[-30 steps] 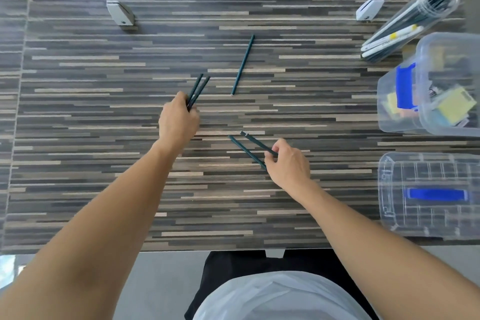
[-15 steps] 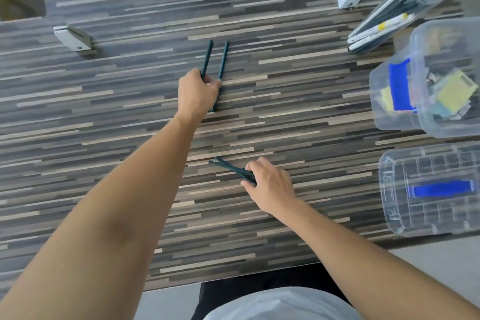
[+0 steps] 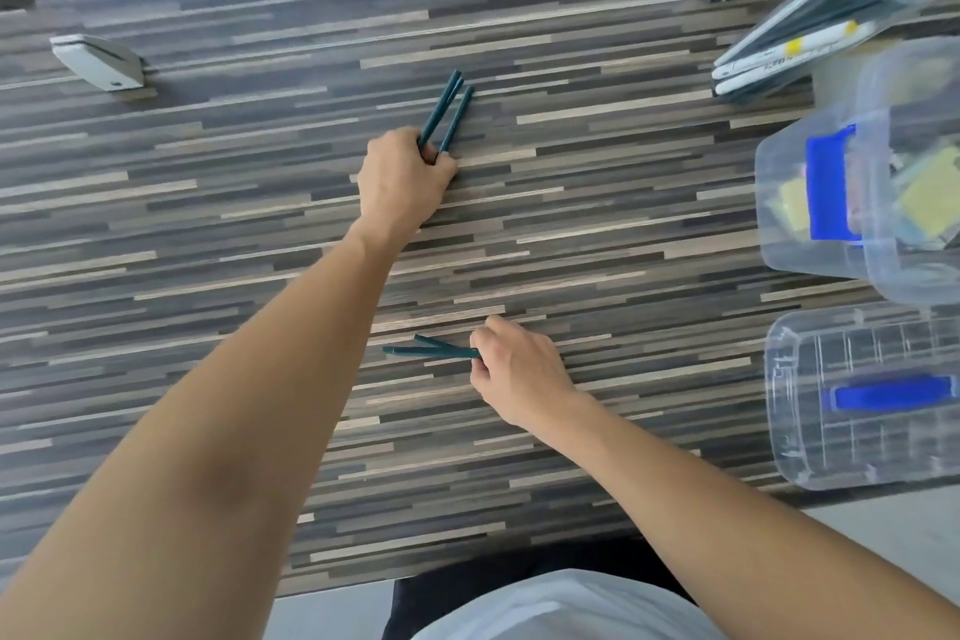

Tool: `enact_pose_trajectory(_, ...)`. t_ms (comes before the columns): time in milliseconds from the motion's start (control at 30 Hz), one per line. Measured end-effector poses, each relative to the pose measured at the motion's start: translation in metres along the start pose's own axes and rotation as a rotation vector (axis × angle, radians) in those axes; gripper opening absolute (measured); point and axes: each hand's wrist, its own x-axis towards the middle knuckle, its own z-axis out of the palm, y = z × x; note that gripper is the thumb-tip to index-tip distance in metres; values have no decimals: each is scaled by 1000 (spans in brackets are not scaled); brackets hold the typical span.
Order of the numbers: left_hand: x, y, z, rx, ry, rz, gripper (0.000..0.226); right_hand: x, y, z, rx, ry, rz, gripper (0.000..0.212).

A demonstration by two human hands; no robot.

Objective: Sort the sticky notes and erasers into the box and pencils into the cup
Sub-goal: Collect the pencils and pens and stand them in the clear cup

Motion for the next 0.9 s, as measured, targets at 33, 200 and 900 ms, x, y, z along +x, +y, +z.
enact_pose_trajectory(33,0,-1,0,-7,-13,10,15,1,0,-1,-1,-3,-6,14)
enact_pose_trajectory(200,-6,-1,0,46,-139,138,25,1,-3,-8,-29,9,-69,27)
enact_pose_trajectory(900,-105,109,-7,-862,-36,-46,24,-47,53,-101,1067,377,458,32)
